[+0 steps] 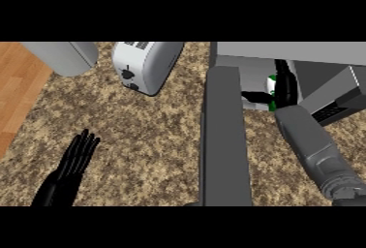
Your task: Pick up the milk, place it into the microwave and close the microwave
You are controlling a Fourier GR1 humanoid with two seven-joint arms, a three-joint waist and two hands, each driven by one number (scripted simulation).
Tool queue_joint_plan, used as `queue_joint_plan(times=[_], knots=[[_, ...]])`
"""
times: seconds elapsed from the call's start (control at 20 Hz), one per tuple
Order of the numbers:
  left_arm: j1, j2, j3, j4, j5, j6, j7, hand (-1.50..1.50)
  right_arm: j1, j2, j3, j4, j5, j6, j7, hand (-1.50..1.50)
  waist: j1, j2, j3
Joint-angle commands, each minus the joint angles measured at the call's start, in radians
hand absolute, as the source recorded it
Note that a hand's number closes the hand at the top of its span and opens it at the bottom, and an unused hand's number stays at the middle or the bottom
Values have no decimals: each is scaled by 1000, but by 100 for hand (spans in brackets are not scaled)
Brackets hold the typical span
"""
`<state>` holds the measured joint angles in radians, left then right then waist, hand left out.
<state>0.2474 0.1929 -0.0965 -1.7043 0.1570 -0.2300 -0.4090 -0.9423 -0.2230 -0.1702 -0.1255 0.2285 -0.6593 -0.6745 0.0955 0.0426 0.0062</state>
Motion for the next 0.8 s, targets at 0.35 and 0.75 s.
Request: queue_joint_plan(times=[0.35, 0.75], knots=[[-14, -36, -45, 19, -47, 15, -8, -150, 112, 18, -115, -9, -113, 174, -153, -150, -39, -17, -2], [-21, -71, -93, -27, -89, 49, 42, -150, 231, 95, -152, -31, -155, 260, -319, -150, -51, -24, -2]])
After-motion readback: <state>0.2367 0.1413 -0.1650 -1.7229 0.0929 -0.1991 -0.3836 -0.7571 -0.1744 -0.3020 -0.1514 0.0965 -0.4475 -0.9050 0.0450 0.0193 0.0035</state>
